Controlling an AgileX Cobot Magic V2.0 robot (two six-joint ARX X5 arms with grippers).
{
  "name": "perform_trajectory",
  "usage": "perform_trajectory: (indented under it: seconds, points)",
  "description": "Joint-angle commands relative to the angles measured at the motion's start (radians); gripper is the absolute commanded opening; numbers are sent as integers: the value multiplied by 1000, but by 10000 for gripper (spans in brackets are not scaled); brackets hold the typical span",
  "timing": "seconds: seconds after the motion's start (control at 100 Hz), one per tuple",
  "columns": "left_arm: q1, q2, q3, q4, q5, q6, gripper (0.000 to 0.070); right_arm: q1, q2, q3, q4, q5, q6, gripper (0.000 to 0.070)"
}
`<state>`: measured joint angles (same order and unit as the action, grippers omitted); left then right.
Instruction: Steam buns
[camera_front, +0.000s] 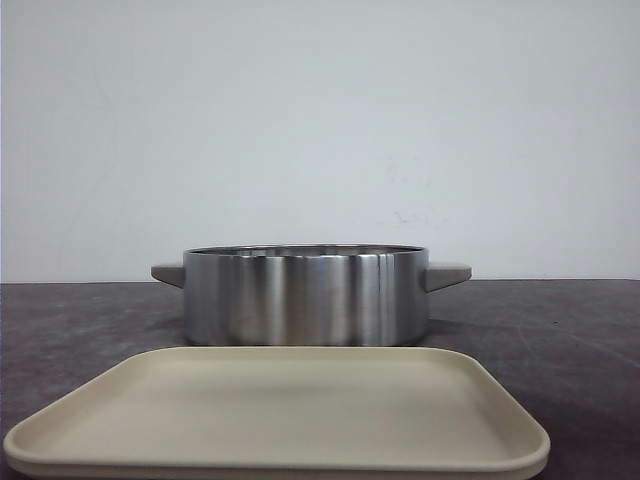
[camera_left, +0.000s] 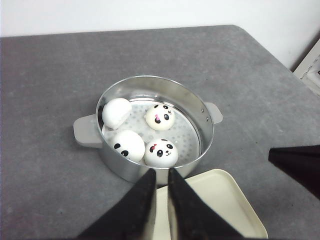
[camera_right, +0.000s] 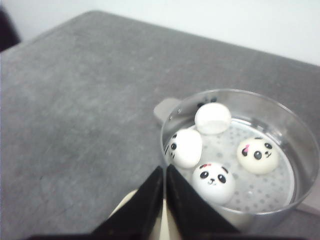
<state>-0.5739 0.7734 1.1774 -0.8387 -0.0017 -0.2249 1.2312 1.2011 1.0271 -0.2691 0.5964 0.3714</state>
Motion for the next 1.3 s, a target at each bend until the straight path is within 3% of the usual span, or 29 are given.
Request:
perform_trajectory:
  seconds: [0.0,0.7,0.82,0.87,0.94,1.08,1.21,1.29]
  points:
    - [-5,3,10,8,-2,-4,0,13,6,14,11,9,4,8]
    - [-5,3,10,8,-2,-4,0,16,-9,14,13,6,4,7]
    - [-5,3,10,8,-2,-4,0,6,-57,13,-75,42,-1,7]
    - [-5,3,10,8,-2,-4,0,-14,-88,6,-106,40,-37,7]
    - [-5,3,10,8,-2,-4,0,-69,-147,-26,-103,21,-155,7]
    - [-5,3,10,8,-2,-4,0,-239,-311,-168,52,-76,-363,7]
    - [-5,3,10,8,-2,-4,0,-432,-521,-350,230,-159,-397,7]
    - [-5,3,10,8,-2,-4,0,-541,-627,-431,253,-205,-397,7]
